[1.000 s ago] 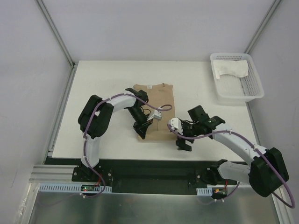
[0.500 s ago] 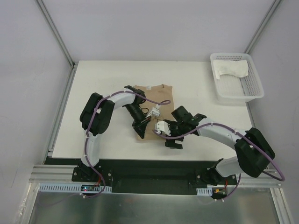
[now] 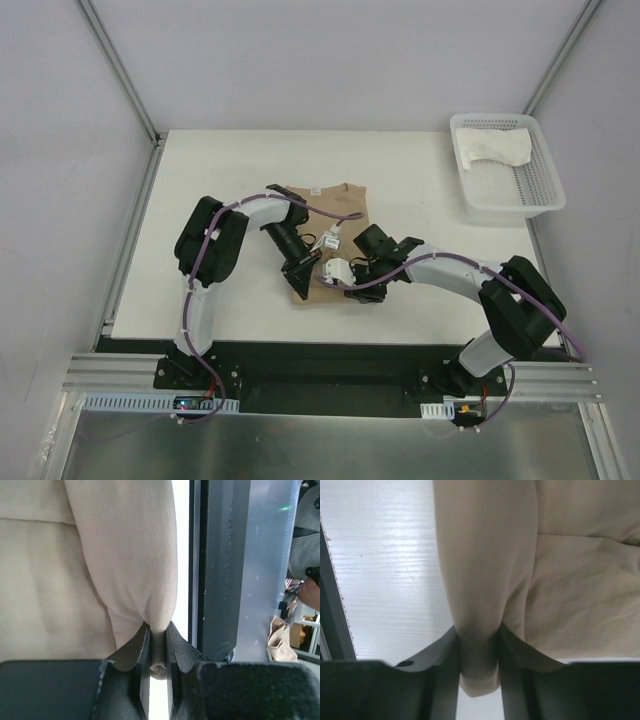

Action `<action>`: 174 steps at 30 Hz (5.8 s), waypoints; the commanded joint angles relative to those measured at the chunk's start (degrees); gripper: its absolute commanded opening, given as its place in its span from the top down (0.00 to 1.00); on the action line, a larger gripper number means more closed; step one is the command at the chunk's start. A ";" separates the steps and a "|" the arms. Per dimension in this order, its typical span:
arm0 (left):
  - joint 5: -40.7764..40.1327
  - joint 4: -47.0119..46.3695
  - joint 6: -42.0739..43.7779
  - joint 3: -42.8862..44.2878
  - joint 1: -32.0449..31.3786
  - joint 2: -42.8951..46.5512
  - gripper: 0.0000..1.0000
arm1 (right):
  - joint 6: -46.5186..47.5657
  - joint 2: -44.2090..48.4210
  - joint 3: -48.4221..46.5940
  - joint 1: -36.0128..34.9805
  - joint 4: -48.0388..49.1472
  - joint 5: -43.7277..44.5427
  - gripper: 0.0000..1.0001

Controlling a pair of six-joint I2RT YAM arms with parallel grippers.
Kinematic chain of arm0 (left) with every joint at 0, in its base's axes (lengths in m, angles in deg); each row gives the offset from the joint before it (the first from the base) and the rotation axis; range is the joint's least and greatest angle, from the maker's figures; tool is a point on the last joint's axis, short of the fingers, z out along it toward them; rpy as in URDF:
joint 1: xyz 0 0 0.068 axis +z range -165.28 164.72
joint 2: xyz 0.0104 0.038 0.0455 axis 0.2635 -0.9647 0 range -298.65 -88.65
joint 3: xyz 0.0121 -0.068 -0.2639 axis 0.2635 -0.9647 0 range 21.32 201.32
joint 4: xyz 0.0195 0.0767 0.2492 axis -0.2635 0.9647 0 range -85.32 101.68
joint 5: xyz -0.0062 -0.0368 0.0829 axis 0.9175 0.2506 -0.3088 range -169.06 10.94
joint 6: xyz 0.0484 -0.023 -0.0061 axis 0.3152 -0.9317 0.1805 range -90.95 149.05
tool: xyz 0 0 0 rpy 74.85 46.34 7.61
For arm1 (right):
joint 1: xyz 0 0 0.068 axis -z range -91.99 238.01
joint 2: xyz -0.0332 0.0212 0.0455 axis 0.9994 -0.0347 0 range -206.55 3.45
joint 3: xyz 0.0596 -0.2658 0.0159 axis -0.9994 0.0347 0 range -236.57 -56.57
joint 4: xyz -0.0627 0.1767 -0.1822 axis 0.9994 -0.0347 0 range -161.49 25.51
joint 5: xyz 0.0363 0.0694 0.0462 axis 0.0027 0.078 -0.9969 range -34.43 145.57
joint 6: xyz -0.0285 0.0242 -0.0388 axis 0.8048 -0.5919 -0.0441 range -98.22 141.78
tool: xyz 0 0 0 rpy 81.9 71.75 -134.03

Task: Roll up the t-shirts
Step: Roll the T-shirt to the center of the board.

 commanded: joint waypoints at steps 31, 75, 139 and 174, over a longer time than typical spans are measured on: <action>7.57 18.62 -2.89 13.11 8.18 -16.98 0.84 | 21.05 -43.62 -40.10 18.47 -69.51 -28.37 0.88; -36.28 -51.07 -5.88 -34.09 -14.15 37.08 0.43 | -1.72 -60.67 -61.03 18.83 -69.60 -24.59 0.90; -3.50 -11.00 -6.05 -0.60 1.76 6.31 1.00 | 17.35 3.23 4.19 6.79 15.74 -7.46 0.35; -2.09 -3.70 -13.43 -2.80 4.22 2.45 1.00 | 33.00 -21.63 -29.12 8.98 -60.00 -16.77 0.95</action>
